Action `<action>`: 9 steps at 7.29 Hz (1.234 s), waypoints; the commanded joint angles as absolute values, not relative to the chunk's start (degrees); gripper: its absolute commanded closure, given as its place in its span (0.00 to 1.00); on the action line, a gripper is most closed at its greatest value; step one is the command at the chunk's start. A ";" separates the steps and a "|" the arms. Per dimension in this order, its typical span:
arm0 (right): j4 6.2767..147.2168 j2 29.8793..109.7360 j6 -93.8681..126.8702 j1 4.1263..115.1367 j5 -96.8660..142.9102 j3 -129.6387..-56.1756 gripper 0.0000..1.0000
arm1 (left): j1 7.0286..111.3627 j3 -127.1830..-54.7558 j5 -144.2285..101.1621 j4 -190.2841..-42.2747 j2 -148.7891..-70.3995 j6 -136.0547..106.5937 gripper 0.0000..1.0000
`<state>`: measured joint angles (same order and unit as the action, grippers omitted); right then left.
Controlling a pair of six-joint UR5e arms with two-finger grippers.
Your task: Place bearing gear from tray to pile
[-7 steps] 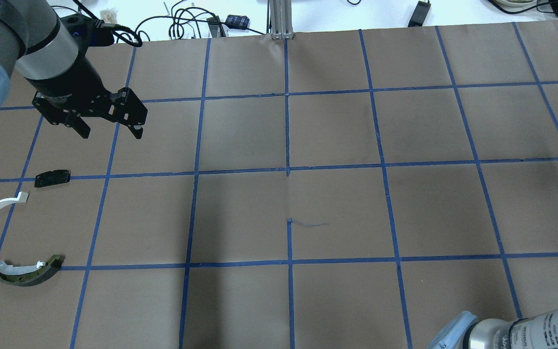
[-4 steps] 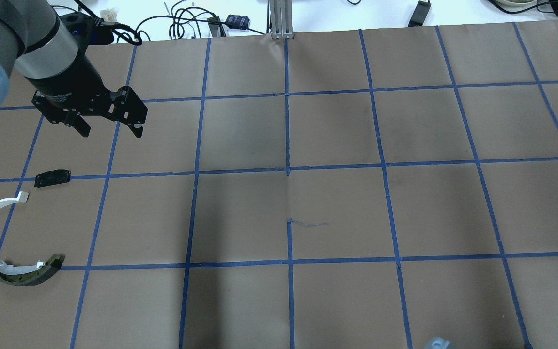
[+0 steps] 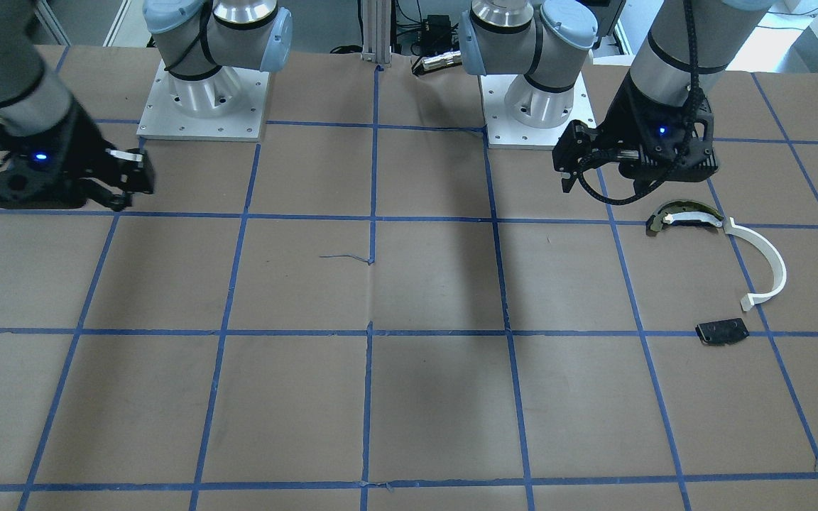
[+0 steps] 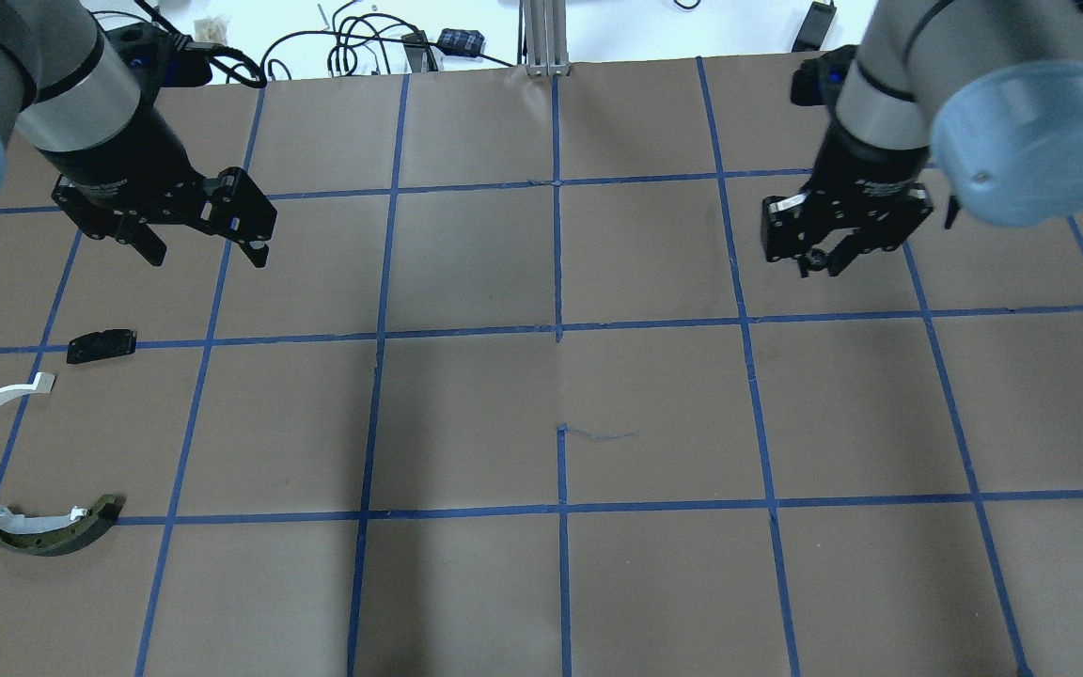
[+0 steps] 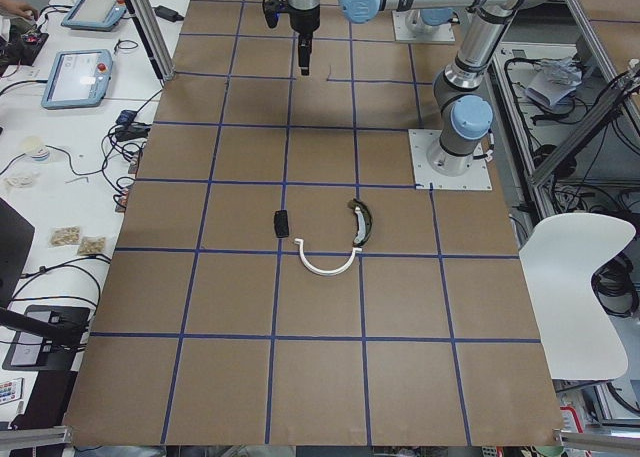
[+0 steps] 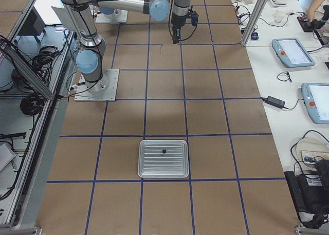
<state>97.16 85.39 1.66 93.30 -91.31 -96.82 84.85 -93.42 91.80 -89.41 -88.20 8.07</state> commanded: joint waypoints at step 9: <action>123.93 72.49 22.60 106.90 -83.59 -99.58 0.00 | 85.08 -94.92 90.97 -84.47 -95.53 7.56 0.00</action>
